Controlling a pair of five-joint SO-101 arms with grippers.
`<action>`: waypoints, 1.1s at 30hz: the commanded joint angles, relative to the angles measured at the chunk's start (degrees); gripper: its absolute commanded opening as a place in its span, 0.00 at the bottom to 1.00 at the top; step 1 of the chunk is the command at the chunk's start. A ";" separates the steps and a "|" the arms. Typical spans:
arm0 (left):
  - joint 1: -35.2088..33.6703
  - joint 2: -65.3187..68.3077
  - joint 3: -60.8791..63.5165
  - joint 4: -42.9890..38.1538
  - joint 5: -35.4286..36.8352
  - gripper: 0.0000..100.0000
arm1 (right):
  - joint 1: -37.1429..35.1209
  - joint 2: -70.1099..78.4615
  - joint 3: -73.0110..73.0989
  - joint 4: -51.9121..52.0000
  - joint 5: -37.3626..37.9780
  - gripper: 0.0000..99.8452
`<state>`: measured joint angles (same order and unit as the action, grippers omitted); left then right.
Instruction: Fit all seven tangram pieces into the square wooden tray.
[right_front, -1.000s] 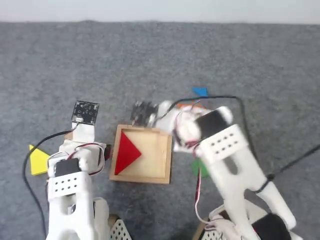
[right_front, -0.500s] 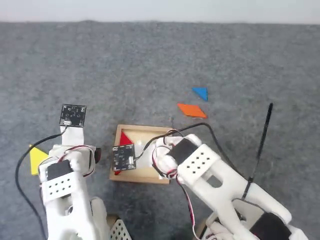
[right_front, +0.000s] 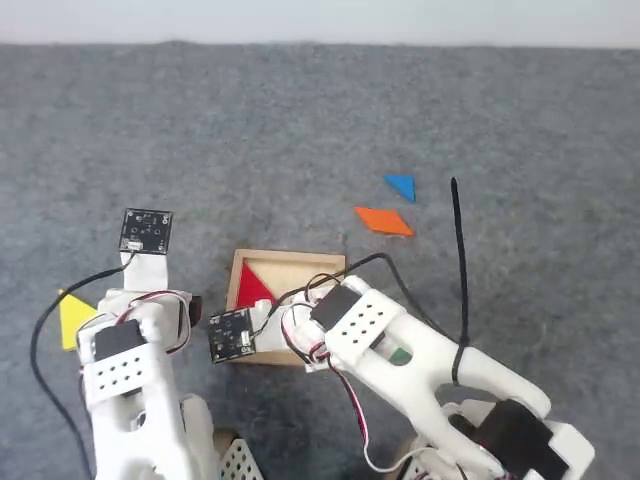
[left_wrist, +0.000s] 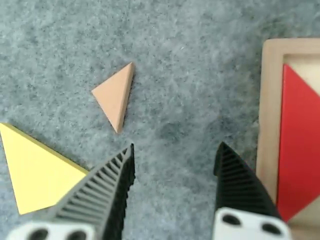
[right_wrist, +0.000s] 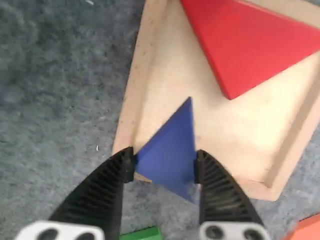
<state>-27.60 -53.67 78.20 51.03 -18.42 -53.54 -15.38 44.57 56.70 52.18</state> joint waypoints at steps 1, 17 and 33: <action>-0.44 -1.41 -1.45 0.18 -0.70 0.25 | -0.66 -0.57 -1.41 -0.75 0.26 0.23; -0.44 -1.41 -1.36 0.18 -0.70 0.25 | 4.53 -8.48 -3.60 -7.43 -23.21 0.02; -0.35 -1.32 -1.19 -0.62 -0.62 0.25 | 1.71 9.98 -5.45 -15.78 -24.79 0.01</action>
<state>-27.60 -53.67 78.20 51.03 -18.42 -51.34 -5.10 42.11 41.05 24.13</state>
